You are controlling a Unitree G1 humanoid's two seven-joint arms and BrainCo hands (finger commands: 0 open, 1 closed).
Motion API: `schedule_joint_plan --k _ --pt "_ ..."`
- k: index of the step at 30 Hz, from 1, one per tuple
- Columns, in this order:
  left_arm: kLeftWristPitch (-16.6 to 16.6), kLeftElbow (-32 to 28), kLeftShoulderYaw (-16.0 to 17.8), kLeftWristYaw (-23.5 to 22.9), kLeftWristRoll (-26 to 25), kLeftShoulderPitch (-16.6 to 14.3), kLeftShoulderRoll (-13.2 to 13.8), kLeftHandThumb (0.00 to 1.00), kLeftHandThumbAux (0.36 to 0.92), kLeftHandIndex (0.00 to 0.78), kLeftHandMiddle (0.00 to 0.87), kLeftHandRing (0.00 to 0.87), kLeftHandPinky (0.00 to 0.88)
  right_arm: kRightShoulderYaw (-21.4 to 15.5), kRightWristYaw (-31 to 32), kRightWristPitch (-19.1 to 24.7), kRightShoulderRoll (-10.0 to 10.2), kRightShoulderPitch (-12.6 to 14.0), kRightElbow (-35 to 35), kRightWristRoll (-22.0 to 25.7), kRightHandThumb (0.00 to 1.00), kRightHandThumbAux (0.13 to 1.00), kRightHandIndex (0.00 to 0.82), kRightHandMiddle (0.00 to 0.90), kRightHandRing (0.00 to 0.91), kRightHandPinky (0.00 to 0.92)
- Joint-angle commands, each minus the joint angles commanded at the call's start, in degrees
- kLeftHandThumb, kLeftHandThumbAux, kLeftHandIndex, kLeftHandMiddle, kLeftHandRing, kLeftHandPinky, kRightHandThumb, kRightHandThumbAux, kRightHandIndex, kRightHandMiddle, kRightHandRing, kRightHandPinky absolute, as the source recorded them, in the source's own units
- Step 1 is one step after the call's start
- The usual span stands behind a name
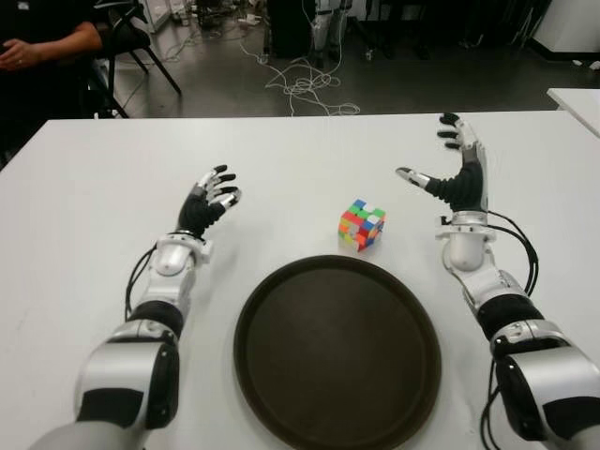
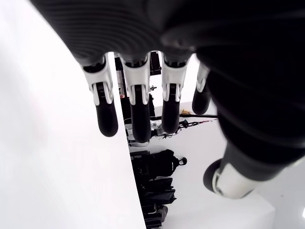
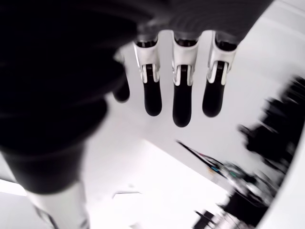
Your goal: Pick up the Rubik's Cube and put it in the plate
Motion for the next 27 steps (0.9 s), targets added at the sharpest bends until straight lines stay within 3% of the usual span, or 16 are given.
schedule_joint_plan --k 3,11,21,27 --pt "0.2 0.0 0.0 0.1 0.0 0.0 0.0 0.179 0.718 0.115 0.199 0.207 0.22 2.2 -0.2 -0.4 -1.5 -1.1 -0.7 -2.9 0.0 0.867 0.197 0.246 0.276 0.34" --pt "0.4 -0.2 -0.3 0.8 0.3 0.1 0.0 0.162 0.702 0.111 0.194 0.203 0.209 8.6 11.8 2.9 -5.7 -2.8 -4.3 -7.4 0.0 0.802 0.192 0.246 0.27 0.3" --pt "0.4 -0.5 -0.6 1.1 0.5 0.3 0.0 0.154 0.705 0.107 0.182 0.194 0.194 12.7 33.6 14.5 -9.5 1.3 -18.7 -7.9 0.0 0.725 0.146 0.203 0.218 0.179" --pt "0.4 -0.6 -0.7 1.2 0.5 0.4 0.0 0.15 0.703 0.105 0.18 0.189 0.181 13.5 45.4 21.8 -11.5 2.8 -26.5 -7.8 0.0 0.715 0.142 0.185 0.197 0.164"
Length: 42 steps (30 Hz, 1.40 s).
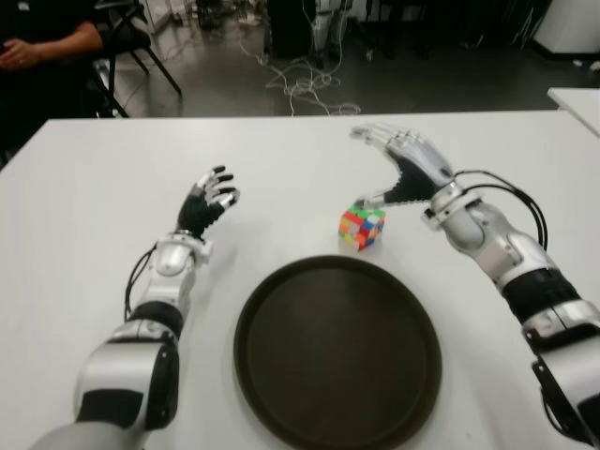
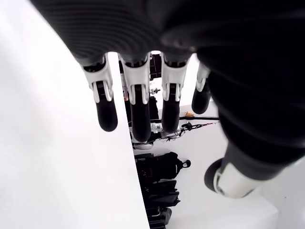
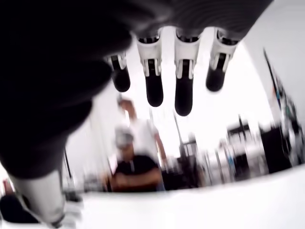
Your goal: Pick up the Rubik's Cube and put it in the plate
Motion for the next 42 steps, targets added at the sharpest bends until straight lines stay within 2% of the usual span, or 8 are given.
schedule_joint_plan --k 5,11,15,24,31,38,42 --pt "-0.2 -0.3 0.1 -0.2 -0.3 0.2 -0.1 0.149 0.709 0.109 0.187 0.197 0.202 1.8 11.7 5.7 -2.3 0.2 -5.7 -1.0 0.0 0.747 0.146 0.179 0.182 0.137" --pt "-0.7 -0.3 0.0 0.1 -0.1 0.3 0.0 0.153 0.723 0.108 0.188 0.193 0.205 2.4 17.2 9.1 -3.4 1.1 -10.1 -1.5 0.0 0.803 0.191 0.214 0.203 0.132" --pt "-1.0 -0.2 -0.3 0.8 0.4 0.3 0.0 0.148 0.723 0.11 0.196 0.201 0.209 2.5 18.1 9.7 -3.7 1.4 -11.2 -1.6 0.0 0.837 0.225 0.256 0.241 0.184" --pt "-0.8 0.0 -0.4 1.0 0.3 0.2 0.0 0.159 0.724 0.119 0.209 0.206 0.195 2.1 19.1 9.8 -3.9 1.8 -12.2 -1.1 0.0 0.858 0.248 0.296 0.282 0.227" --pt "-0.7 0.0 -0.2 0.7 0.2 0.2 -0.1 0.17 0.734 0.128 0.215 0.215 0.22 2.0 19.1 10.6 -3.7 2.0 -12.4 -1.3 0.0 0.841 0.249 0.292 0.272 0.204" --pt "-0.5 0.2 -0.3 0.8 0.3 0.1 0.0 0.162 0.727 0.121 0.205 0.205 0.183 2.1 18.5 11.3 -3.5 2.1 -11.9 -1.6 0.0 0.822 0.259 0.294 0.266 0.201" --pt "-0.6 0.1 -0.3 0.6 0.3 0.2 0.0 0.164 0.73 0.117 0.206 0.202 0.176 2.2 17.7 11.0 -3.4 2.0 -11.3 -1.6 0.0 0.822 0.285 0.333 0.314 0.261"
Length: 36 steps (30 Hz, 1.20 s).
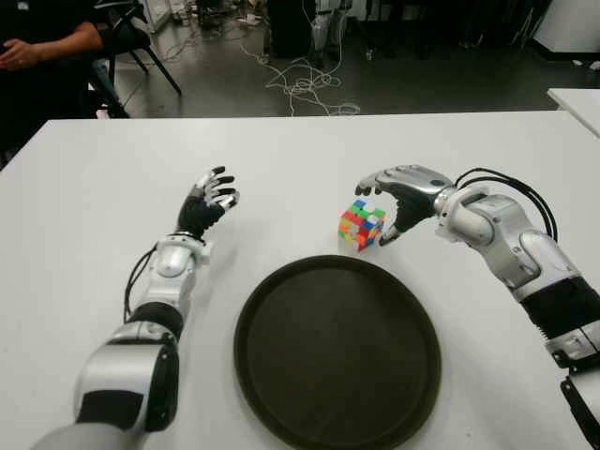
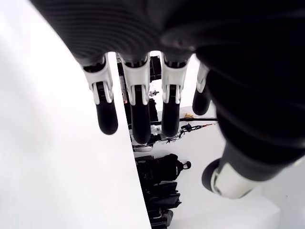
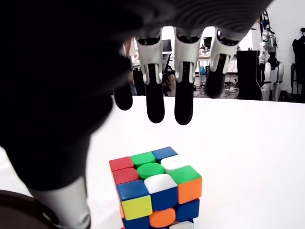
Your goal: Pick up the Rubik's Cube and put it in the plate
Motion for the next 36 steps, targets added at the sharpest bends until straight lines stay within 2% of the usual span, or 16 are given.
schedule_joint_plan --k 2,8,16,21,31,36 --pt "0.0 0.0 0.1 -0.1 -0.1 0.0 0.0 0.168 0.734 0.116 0.207 0.203 0.183 0.0 -0.1 -0.1 0.0 0.0 0.0 0.1 0.0 0.83 0.309 0.358 0.346 0.308" --pt "0.2 0.0 0.2 -0.1 -0.2 0.0 -0.1 0.16 0.728 0.118 0.213 0.207 0.177 0.2 0.0 -0.6 -0.1 -0.2 0.6 0.3 0.0 0.828 0.265 0.314 0.299 0.233" --pt "0.3 0.0 0.1 0.0 0.0 0.1 -0.2 0.161 0.728 0.111 0.205 0.195 0.165 0.3 -0.8 -1.1 0.1 -0.3 1.7 0.2 0.0 0.832 0.306 0.354 0.342 0.3" --pt "0.1 0.0 0.0 0.0 0.1 0.1 -0.2 0.158 0.734 0.109 0.201 0.194 0.169 0.1 -2.5 -1.5 0.4 -0.3 2.4 0.1 0.0 0.826 0.294 0.347 0.329 0.271" --pt "0.2 0.1 0.3 -0.6 -0.3 0.0 -0.2 0.159 0.716 0.104 0.201 0.203 0.193 0.0 -8.8 0.6 2.4 -0.8 5.0 -1.2 0.0 0.751 0.155 0.227 0.217 0.148" --pt "0.4 0.2 0.4 -0.7 -0.3 0.0 -0.2 0.164 0.717 0.107 0.203 0.204 0.192 -0.3 -15.4 -0.2 4.0 -1.1 8.4 -1.3 0.0 0.735 0.115 0.173 0.172 0.121"
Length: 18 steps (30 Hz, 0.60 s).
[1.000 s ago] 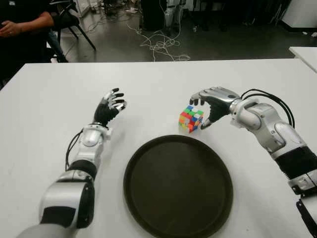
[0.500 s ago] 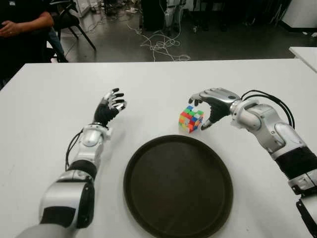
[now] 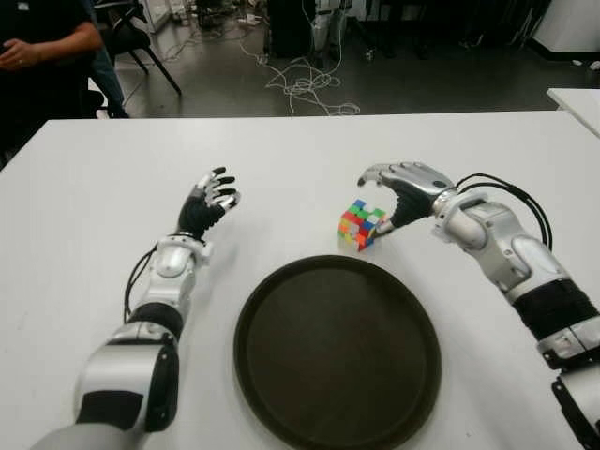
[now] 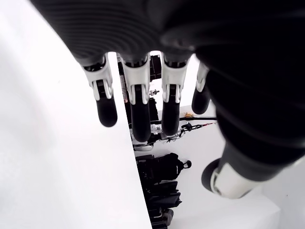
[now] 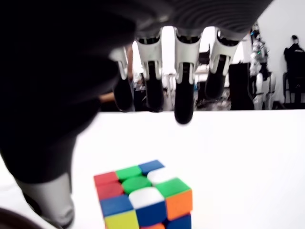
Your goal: Pick up the Rubik's Cube and put it in the plate
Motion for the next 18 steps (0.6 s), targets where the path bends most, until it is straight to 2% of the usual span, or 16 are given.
schedule_joint_plan --k 4,9,18 --pt "-0.2 0.1 0.1 0.0 0.0 0.0 0.0 0.167 0.712 0.111 0.208 0.208 0.195 0.5 -6.1 -2.2 1.4 -1.1 5.2 -0.2 0.0 0.743 0.097 0.139 0.145 0.108" --pt "-0.6 0.0 0.1 -0.4 0.0 0.1 0.0 0.165 0.707 0.113 0.205 0.207 0.188 1.0 -9.9 -5.2 2.0 -2.3 9.7 -0.1 0.0 0.765 0.08 0.109 0.114 0.091" --pt "-0.5 -0.2 0.1 -0.7 0.0 0.2 0.0 0.156 0.724 0.106 0.196 0.201 0.179 1.8 -12.6 -9.7 2.5 -4.1 15.5 0.3 0.0 0.789 0.027 0.027 0.04 0.047"
